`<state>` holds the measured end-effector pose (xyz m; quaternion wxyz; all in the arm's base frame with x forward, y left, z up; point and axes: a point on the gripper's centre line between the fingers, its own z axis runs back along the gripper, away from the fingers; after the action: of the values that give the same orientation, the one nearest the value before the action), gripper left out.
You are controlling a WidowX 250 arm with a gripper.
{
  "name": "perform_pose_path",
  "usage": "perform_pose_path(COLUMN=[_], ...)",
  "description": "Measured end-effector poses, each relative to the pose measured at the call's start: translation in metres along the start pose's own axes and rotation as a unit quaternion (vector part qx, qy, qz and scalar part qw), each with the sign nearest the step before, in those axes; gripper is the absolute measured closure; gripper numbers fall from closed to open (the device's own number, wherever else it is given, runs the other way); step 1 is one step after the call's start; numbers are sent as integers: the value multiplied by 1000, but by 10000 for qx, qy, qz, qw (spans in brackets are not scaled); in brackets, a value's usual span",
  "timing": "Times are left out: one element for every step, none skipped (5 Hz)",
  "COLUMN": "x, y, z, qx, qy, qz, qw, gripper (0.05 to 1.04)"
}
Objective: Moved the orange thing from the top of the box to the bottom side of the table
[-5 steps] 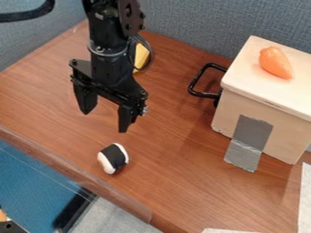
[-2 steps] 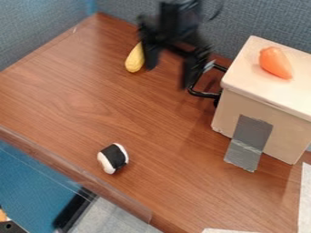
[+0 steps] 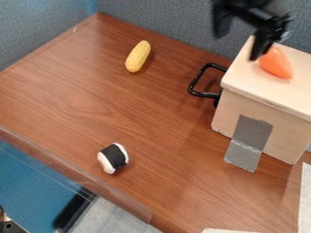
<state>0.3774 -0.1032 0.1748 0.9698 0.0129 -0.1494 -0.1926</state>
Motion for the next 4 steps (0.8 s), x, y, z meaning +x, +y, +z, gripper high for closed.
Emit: perform_pose_path(x=[24,42,61,69], y=[-3,-5,1,-1], z=[-7,-12,-27,-41], qx=[73,-64,-237,-405], qy=[-122,-223,-234,-156], qz=[-326,-649,-915,-1113], qw=[9994,9976,9952,9928], gripper=[83,83,83,83])
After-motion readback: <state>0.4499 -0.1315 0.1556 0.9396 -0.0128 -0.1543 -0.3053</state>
